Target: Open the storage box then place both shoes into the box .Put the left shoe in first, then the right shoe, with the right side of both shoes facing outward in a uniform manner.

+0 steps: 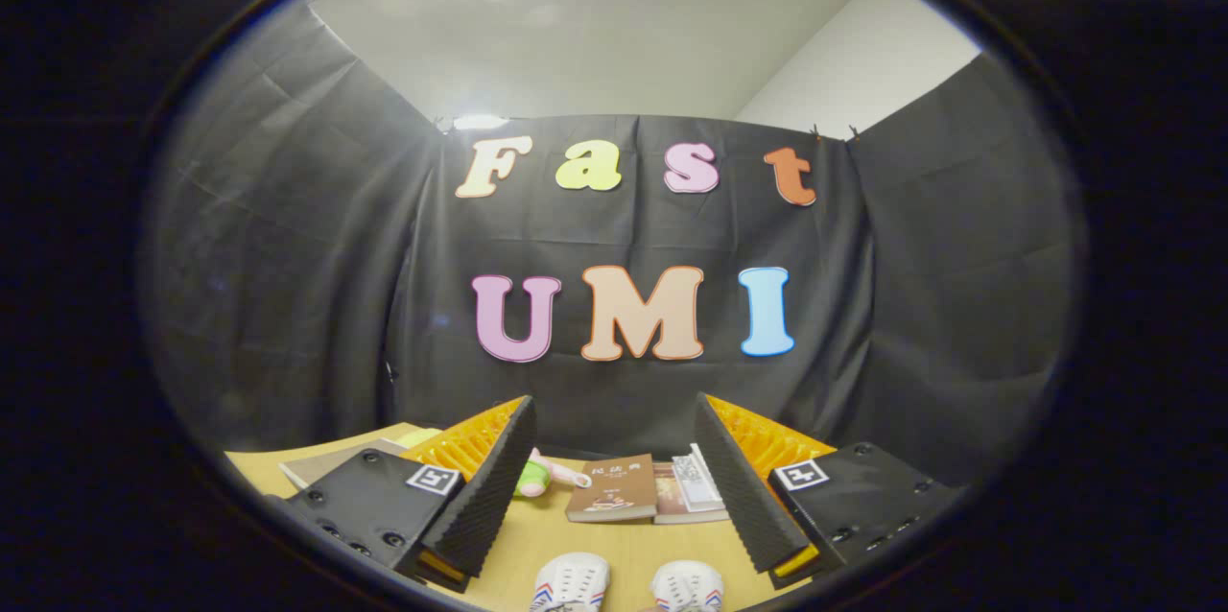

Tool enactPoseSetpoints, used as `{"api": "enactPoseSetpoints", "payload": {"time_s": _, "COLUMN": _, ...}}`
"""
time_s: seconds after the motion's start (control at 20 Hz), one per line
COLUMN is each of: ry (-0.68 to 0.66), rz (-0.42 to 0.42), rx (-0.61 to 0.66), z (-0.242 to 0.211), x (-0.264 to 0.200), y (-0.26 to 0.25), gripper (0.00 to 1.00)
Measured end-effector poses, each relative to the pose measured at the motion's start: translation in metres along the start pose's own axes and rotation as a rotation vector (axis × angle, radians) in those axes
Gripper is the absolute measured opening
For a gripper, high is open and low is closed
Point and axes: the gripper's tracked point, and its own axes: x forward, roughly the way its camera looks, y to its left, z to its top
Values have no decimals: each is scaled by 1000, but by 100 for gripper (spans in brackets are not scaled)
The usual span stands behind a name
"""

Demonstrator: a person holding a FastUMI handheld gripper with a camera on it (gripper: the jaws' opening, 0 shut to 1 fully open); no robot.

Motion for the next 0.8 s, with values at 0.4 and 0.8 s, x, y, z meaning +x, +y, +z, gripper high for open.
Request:
{"api": "enactPoseSetpoints", "payload": {"time_s": 0.4, "ry": 256, "rz": 124, "rx": 399, "z": -83, "x": 2, "y": 39, "gripper": 100}}
{"api": "enactPoseSetpoints", "payload": {"time_s": 0.8, "ry": 469, "rz": 230, "rx": 813, "z": -141, "x": 2, "y": 80, "gripper": 100}}
